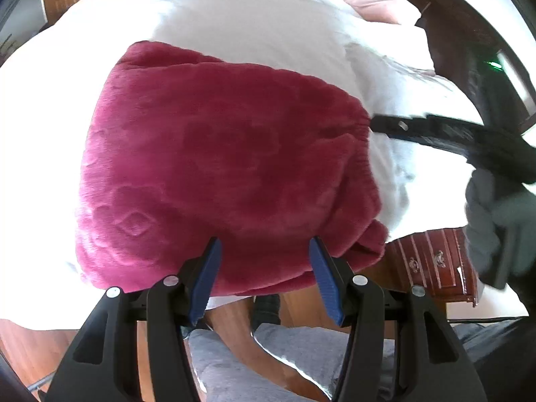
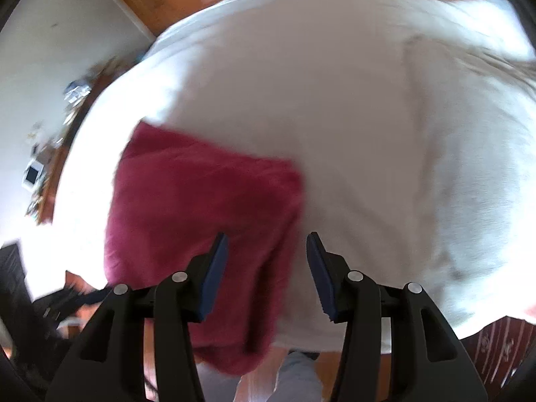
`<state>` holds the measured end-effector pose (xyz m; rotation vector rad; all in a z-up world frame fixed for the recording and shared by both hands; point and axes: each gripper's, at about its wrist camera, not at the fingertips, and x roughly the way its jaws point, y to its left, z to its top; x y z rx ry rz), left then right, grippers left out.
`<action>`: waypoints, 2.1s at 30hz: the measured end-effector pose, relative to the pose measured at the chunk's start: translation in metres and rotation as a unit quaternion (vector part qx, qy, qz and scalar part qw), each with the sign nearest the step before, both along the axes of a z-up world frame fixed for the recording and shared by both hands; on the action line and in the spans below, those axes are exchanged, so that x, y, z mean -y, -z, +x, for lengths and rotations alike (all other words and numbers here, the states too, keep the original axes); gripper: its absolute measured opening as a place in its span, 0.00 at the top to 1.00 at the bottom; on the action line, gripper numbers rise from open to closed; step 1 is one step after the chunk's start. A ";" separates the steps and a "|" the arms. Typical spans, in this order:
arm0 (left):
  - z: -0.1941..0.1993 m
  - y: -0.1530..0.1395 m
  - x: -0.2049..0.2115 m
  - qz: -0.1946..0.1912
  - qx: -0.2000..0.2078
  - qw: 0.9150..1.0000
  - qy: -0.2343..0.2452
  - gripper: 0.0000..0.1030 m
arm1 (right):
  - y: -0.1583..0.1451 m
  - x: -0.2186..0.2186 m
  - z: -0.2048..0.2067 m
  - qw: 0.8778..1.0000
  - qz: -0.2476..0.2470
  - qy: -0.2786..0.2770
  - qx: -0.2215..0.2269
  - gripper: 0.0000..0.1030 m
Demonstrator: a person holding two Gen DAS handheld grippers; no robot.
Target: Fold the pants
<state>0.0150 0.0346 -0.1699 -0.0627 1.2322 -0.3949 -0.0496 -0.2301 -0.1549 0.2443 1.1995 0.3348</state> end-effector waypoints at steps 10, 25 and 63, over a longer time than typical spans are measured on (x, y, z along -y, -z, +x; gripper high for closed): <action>0.008 0.014 -0.029 0.020 -0.008 0.999 -0.039 0.47 | 0.073 -0.017 -0.034 0.990 -0.074 -0.064 -0.105 0.52; 0.032 0.017 -0.058 0.020 -0.016 1.000 0.008 0.47 | -0.022 0.023 -0.019 0.998 -0.029 0.053 -0.005 0.52; 0.288 0.075 -0.053 0.100 -0.023 0.992 0.076 0.45 | -0.009 -0.032 0.033 0.982 -0.048 0.182 0.013 0.52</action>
